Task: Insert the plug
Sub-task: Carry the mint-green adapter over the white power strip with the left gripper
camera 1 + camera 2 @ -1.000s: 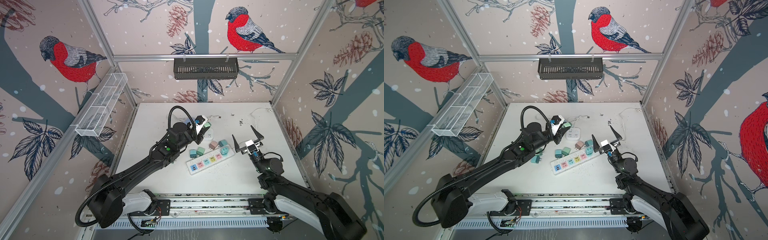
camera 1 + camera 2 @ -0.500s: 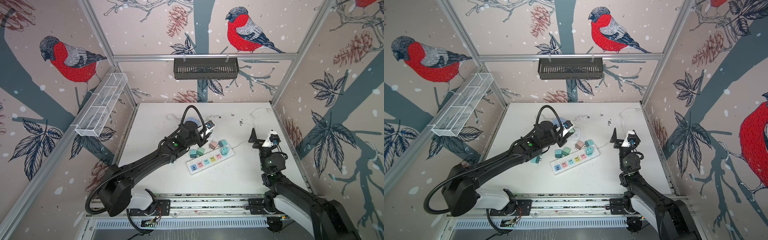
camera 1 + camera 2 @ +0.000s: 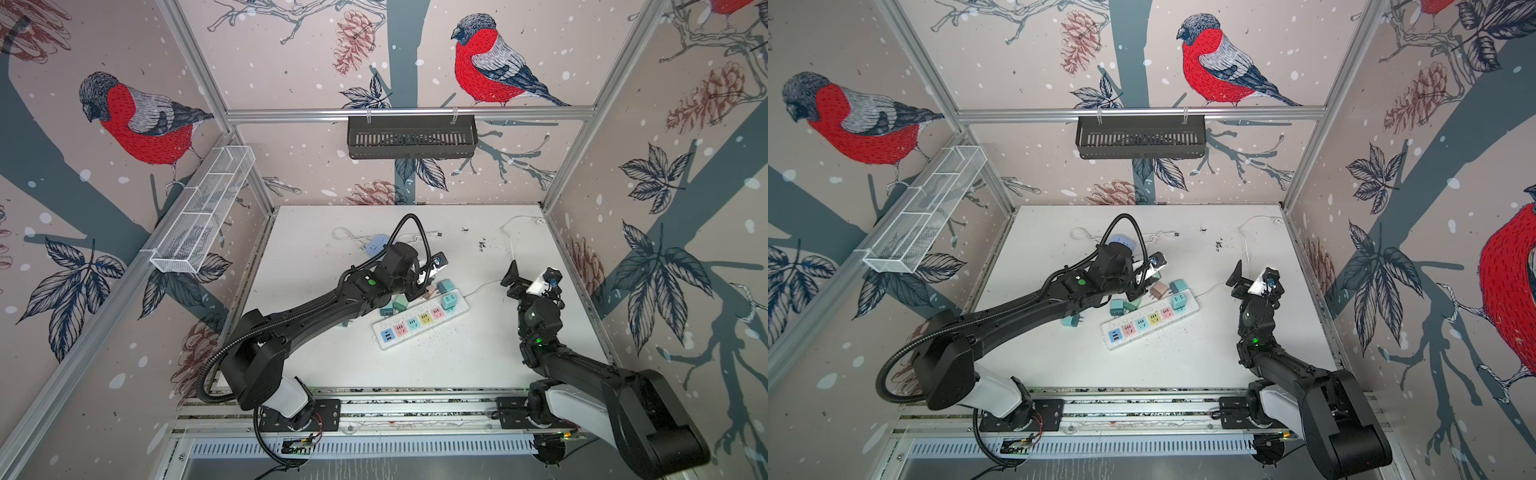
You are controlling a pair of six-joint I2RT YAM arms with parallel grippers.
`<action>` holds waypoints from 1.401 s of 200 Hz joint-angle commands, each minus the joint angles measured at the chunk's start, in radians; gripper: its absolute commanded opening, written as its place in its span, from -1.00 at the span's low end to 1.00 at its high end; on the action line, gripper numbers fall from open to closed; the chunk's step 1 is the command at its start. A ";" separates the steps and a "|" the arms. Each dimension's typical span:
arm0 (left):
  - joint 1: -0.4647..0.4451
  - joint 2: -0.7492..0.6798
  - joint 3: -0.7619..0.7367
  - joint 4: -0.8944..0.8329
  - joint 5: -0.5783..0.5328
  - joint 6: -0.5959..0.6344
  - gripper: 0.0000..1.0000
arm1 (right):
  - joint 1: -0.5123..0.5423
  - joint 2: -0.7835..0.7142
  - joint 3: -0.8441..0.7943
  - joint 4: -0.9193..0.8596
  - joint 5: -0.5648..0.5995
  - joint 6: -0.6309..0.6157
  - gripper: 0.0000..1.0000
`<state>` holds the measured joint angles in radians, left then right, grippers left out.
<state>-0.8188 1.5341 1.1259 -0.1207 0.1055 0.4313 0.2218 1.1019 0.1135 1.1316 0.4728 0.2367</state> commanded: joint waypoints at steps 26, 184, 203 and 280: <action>-0.001 0.082 0.080 -0.107 0.046 0.027 -1.00 | -0.003 -0.001 0.019 -0.005 0.067 0.053 0.99; -0.019 0.319 0.319 -0.430 0.150 -0.030 -1.00 | -0.003 0.022 0.043 -0.034 0.076 0.084 1.00; -0.027 0.326 0.311 -0.431 0.159 -0.035 -1.00 | -0.003 0.019 0.039 -0.033 0.078 0.083 0.99; -0.054 0.348 0.312 -0.433 0.172 -0.058 -1.00 | -0.004 0.012 0.031 -0.023 0.073 0.085 0.99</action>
<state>-0.8673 1.8778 1.4357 -0.5320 0.2550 0.3874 0.2199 1.1175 0.1463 1.0859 0.5488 0.3141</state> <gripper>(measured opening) 0.288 0.997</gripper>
